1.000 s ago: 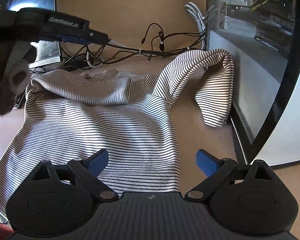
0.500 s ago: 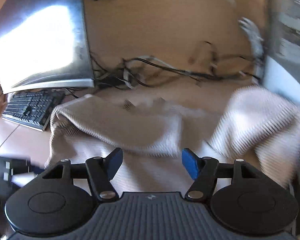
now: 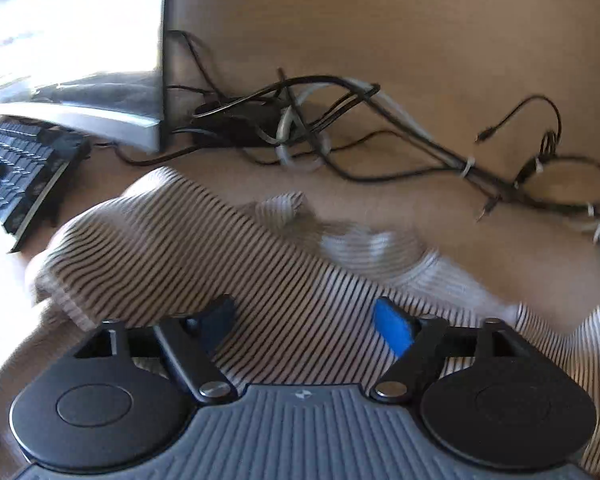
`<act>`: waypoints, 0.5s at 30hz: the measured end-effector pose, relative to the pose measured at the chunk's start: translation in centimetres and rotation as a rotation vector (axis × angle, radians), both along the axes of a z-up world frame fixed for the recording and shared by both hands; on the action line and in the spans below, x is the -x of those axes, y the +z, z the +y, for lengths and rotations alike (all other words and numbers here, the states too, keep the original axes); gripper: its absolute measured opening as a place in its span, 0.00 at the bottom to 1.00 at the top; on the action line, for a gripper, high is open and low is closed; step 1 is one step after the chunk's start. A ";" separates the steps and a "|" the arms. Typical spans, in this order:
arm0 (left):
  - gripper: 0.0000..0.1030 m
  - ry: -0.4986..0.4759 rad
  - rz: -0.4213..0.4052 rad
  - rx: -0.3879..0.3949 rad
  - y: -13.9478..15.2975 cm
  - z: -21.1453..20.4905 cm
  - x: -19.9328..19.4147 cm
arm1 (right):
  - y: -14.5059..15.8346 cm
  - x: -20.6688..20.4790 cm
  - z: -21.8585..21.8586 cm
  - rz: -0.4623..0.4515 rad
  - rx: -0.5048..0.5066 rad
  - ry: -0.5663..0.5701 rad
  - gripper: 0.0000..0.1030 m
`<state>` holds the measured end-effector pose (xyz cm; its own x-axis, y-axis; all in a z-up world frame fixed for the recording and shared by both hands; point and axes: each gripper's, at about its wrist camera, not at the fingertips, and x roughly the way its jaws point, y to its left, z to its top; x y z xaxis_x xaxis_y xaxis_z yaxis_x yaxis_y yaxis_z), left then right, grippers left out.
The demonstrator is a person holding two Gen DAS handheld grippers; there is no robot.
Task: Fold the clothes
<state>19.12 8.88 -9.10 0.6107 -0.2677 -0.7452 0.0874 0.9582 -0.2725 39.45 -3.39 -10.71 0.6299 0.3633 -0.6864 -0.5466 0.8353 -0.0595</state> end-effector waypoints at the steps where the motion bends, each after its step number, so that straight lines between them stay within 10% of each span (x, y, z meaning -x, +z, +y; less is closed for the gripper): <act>1: 0.94 0.000 0.003 -0.004 0.1 0.0 0.1 | -0.1 -0.7 -0.2 -0.001 -0.005 -0.011 0.84; 9: 1.00 -0.015 0.006 -0.033 0.0 -0.3 1.1 | 3.6 1.1 -8.2 0.022 -0.228 -0.292 0.40; 15: 1.00 0.005 0.007 -0.008 0.1 -0.2 0.8 | 3.0 2.6 -11.2 0.080 -0.268 -0.367 0.44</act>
<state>18.35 8.72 -9.04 0.6070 -0.2589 -0.7514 0.0808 0.9607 -0.2657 36.85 -14.61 -7.70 0.6987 0.2978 -0.6505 -0.2060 0.9545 0.2156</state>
